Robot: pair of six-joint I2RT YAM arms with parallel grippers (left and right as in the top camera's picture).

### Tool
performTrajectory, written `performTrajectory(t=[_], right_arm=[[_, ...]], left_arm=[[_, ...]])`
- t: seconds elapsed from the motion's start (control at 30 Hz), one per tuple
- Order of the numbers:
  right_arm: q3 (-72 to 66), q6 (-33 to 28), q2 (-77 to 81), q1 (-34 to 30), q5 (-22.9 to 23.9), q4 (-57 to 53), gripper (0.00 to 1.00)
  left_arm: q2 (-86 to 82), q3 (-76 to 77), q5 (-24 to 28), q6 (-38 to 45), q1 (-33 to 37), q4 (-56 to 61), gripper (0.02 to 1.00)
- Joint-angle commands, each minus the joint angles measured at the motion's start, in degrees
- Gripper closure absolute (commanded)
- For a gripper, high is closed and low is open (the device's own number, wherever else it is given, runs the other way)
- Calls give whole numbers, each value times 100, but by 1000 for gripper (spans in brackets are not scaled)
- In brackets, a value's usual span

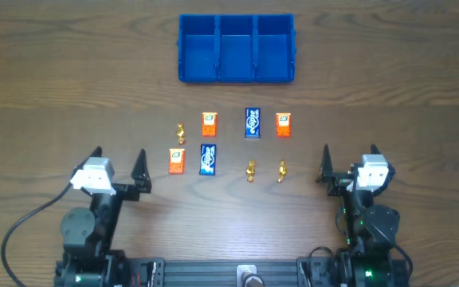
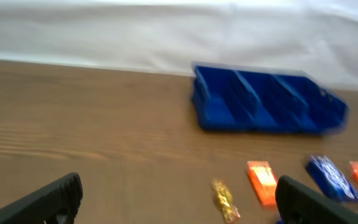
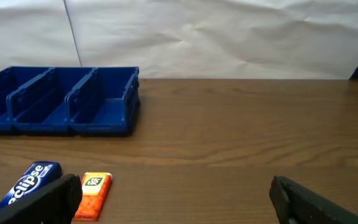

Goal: Sort Candies Into Trays

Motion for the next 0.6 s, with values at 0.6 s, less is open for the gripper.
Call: performTrajectory(t=[0.6], right_arm=[[0, -26, -39, -22, -28, -55, 3]], left_arm=[[7475, 4374, 319, -420, -1156, -2732, 20]])
